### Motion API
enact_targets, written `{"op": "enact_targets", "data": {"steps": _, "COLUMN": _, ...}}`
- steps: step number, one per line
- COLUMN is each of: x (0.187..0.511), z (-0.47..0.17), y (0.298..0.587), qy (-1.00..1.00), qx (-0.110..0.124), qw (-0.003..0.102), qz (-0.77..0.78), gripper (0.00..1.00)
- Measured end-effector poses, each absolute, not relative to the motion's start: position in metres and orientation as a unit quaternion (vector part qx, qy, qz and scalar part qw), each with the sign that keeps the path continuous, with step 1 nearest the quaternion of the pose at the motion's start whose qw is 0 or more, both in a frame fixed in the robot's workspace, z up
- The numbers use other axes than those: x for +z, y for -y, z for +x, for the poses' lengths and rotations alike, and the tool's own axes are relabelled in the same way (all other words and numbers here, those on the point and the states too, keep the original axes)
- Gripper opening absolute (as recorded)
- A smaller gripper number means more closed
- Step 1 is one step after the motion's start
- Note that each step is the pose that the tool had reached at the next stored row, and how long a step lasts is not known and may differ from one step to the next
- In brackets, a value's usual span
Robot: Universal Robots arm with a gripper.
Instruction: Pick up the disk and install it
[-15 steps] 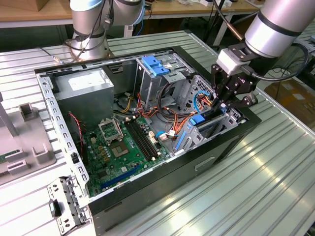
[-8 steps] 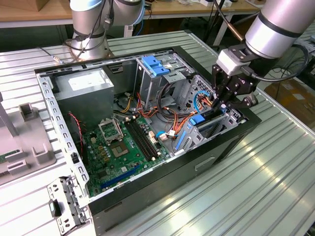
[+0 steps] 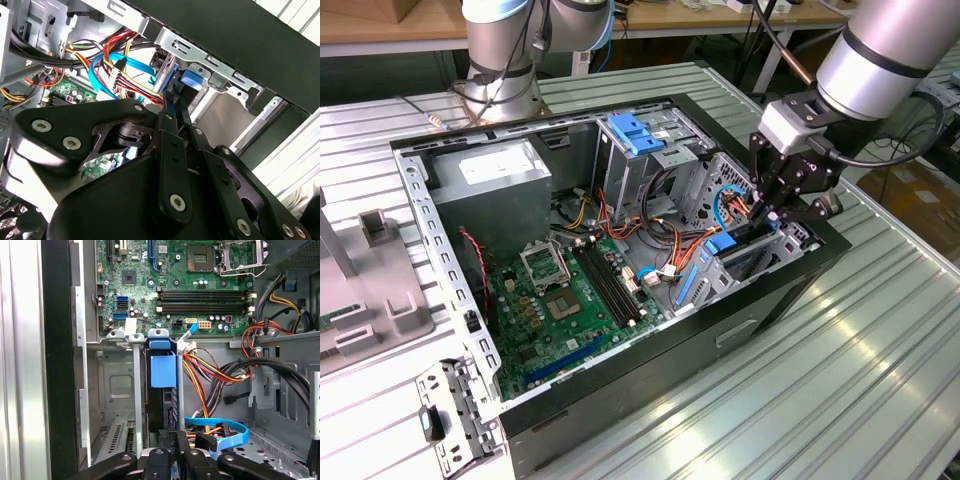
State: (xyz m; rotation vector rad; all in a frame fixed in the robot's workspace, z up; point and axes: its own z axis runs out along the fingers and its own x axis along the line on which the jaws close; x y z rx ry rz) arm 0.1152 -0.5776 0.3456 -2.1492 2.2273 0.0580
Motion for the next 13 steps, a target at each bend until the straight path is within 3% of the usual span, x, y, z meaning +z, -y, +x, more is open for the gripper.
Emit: {"op": "enact_targets", "data": {"steps": 13, "x": 0.3462, "z": 0.1151, "y": 0.5784, "qy": -0.719, "qx": 0.019, "qw": 0.023, "qz": -0.694, "gripper": 0.17}}
